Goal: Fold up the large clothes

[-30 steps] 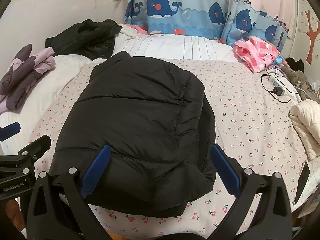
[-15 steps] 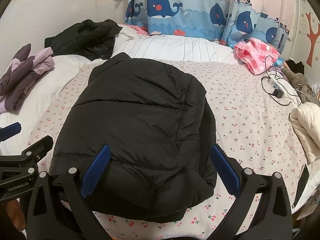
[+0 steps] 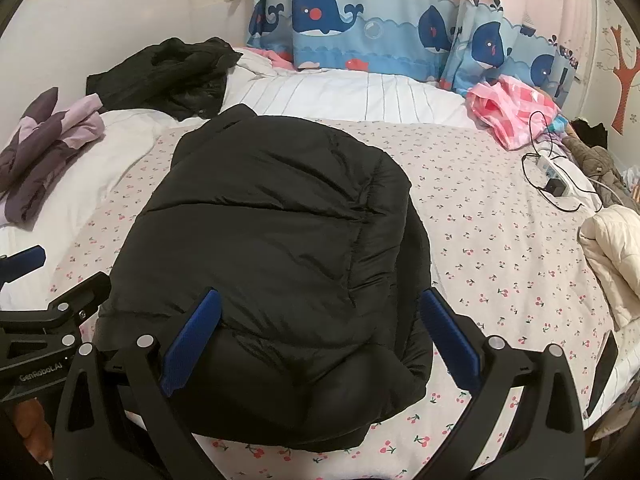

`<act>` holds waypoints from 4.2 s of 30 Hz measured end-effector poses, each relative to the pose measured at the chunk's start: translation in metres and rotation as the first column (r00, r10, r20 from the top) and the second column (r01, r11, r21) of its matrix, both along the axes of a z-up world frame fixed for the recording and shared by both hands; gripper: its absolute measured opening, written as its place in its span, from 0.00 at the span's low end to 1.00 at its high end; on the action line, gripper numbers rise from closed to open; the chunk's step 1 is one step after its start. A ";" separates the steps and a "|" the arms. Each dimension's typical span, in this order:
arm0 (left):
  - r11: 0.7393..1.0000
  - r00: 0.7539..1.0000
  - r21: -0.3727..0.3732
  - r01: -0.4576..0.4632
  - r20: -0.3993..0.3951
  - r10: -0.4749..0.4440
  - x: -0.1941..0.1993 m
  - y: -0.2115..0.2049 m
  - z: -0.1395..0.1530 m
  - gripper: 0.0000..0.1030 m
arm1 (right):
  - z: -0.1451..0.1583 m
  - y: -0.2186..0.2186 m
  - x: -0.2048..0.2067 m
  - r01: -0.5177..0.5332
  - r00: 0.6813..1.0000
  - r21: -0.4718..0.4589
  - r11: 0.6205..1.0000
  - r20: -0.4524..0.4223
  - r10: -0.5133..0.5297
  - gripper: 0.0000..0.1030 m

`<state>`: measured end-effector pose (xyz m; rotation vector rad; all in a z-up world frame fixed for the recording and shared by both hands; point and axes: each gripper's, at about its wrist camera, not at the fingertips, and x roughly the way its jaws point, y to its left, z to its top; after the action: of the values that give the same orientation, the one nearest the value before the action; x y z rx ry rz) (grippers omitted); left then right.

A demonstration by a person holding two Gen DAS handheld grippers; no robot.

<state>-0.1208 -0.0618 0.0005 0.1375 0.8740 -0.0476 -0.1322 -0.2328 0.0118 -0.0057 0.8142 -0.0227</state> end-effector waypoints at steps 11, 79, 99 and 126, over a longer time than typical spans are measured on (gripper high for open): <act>1.000 1.000 0.011 -0.002 0.009 0.001 0.007 -0.006 -0.001 0.93 | 0.000 -0.004 0.004 0.009 1.000 -0.012 1.000 0.011 -0.009 0.93; 1.000 1.000 0.002 -0.017 0.015 0.017 0.020 -0.004 -0.014 0.93 | -0.025 -0.009 0.012 -0.002 0.999 0.009 1.000 -0.033 0.003 0.93; 1.000 1.000 0.001 -0.023 0.018 0.023 0.020 -0.006 -0.015 0.93 | -0.026 -0.013 0.006 0.009 0.999 0.016 1.000 -0.033 -0.008 0.93; 1.000 0.997 -0.013 -0.012 0.083 0.013 -0.025 -0.005 0.026 0.93 | 0.014 -0.012 -0.042 0.035 0.999 0.018 0.999 0.021 -0.035 0.93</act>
<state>-0.1463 -0.0669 0.0260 0.1215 0.7919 -0.0352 -0.1738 -0.2446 0.0261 0.0253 0.7929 -0.0486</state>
